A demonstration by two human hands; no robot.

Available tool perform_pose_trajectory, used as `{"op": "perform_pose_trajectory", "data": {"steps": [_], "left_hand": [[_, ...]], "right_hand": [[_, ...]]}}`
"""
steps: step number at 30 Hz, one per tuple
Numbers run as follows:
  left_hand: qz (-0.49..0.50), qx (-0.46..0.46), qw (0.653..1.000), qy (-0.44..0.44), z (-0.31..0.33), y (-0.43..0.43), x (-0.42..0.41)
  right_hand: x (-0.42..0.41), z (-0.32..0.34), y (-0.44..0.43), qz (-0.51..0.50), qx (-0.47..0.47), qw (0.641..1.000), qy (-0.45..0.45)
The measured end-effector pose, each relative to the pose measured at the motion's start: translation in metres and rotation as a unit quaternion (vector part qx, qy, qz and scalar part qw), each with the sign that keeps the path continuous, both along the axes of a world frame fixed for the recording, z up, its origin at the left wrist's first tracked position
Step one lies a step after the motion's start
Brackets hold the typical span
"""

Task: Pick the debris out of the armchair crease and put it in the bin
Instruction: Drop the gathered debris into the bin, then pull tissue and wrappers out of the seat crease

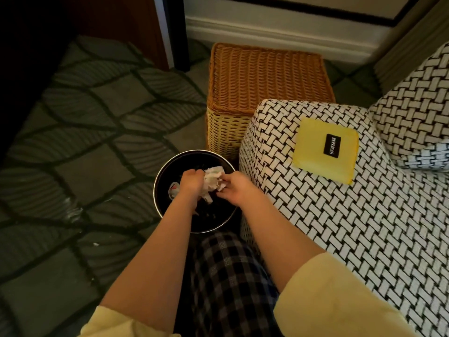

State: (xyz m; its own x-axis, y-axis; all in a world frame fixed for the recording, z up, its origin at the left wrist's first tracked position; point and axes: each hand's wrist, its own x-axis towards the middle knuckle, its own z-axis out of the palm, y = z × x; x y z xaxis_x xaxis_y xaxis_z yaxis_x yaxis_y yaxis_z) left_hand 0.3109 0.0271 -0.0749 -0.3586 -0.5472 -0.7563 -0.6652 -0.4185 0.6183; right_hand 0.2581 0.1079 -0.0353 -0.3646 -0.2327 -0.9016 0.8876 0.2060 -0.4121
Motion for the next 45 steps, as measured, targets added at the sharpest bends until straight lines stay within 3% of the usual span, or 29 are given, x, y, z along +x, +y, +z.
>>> {"op": "perform_pose_trajectory", "data": {"steps": [3, 6, 12, 21, 25, 28, 36, 45], "left_hand": [[0.012, 0.023, 0.999, -0.017, -0.025, -0.007, 0.002], [0.014, 0.026, 0.999, -0.013, 0.012, 0.002, 0.005], [0.058, 0.023, 0.995, 0.082, 0.047, 0.021, -0.020], [0.008, -0.093, 0.981, 0.169, 0.127, 0.064, -0.060], [-0.017, -0.190, 0.957, 0.216, 0.152, 0.091, -0.065], [-0.050, -0.210, 0.944, 0.249, 0.165, 0.115, -0.074], [-0.199, -0.229, 0.908, 0.290, 0.177, 0.218, -0.118], [-0.380, -0.241, 0.838, 0.307, 0.172, 0.328, -0.170]], "right_hand": [[0.002, 0.001, -0.001, -0.003, 0.004, 1.000, 0.001], [0.004, 0.010, 0.003, -0.014, -0.023, 0.999, -0.017], [-0.001, 0.036, 0.013, -0.034, -0.117, 0.992, -0.025], [-0.023, 0.094, 0.057, -0.066, -0.244, 0.966, 0.043], [-0.026, 0.112, 0.092, -0.084, -0.304, 0.947, 0.061], [-0.031, 0.123, 0.124, -0.086, -0.324, 0.936, 0.104], [-0.065, 0.123, 0.234, -0.234, -0.314, 0.907, 0.156], [-0.110, 0.118, 0.342, -0.338, -0.187, 0.882, 0.270]]}}
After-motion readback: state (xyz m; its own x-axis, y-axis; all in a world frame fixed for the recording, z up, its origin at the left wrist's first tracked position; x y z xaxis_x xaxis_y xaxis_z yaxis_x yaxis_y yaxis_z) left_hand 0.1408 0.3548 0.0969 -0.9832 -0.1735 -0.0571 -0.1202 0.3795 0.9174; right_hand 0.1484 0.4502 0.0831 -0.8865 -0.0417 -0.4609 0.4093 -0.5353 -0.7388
